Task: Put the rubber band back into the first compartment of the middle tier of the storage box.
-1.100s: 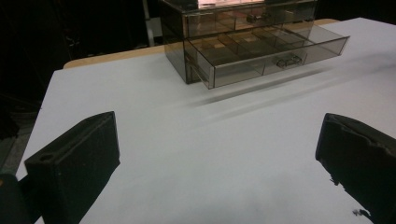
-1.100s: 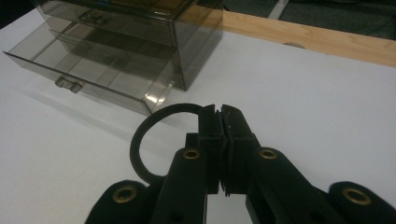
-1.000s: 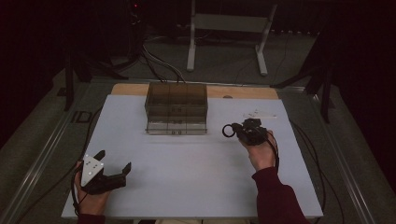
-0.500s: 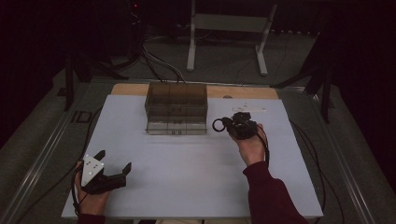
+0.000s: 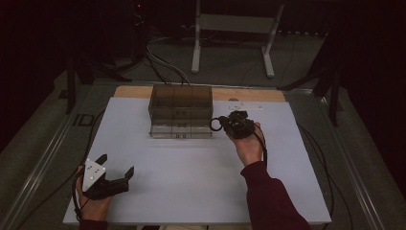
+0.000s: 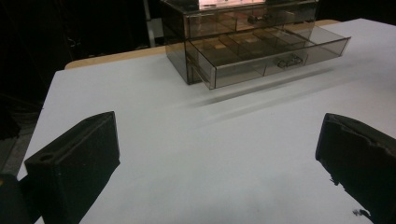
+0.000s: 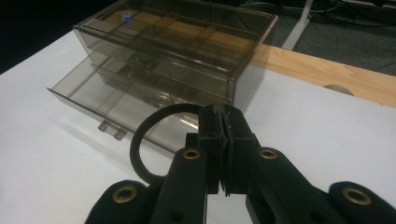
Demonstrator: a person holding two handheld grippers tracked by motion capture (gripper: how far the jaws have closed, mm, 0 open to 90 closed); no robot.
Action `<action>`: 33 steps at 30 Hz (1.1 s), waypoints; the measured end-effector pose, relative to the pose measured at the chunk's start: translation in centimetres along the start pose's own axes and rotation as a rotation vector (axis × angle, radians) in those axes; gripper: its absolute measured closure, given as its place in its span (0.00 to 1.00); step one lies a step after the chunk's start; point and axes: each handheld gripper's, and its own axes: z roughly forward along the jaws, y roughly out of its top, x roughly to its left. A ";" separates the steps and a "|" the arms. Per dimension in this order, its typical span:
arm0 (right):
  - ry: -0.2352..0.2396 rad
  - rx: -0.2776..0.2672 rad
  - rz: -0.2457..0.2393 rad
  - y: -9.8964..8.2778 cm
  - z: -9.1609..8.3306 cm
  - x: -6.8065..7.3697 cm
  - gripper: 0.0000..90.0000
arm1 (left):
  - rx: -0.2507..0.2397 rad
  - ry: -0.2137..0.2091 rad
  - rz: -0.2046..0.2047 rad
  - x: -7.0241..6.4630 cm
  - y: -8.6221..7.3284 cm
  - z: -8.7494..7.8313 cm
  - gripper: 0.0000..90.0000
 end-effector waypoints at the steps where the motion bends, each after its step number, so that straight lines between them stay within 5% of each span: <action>1: 0.001 0.001 0.001 0.1 0.1 0.1 0.99 | 0.000 -0.001 -0.001 0.0 0.0 0.0 0.01; 14: 0.032 -0.004 -0.014 1.1 1.4 1.2 0.99 | 0.001 0.004 0.019 0.0 0.2 0.0 0.01; 33: 0.063 -0.018 -0.005 2.7 3.2 2.8 0.99 | -0.004 0.043 -0.012 0.3 -0.1 0.0 0.00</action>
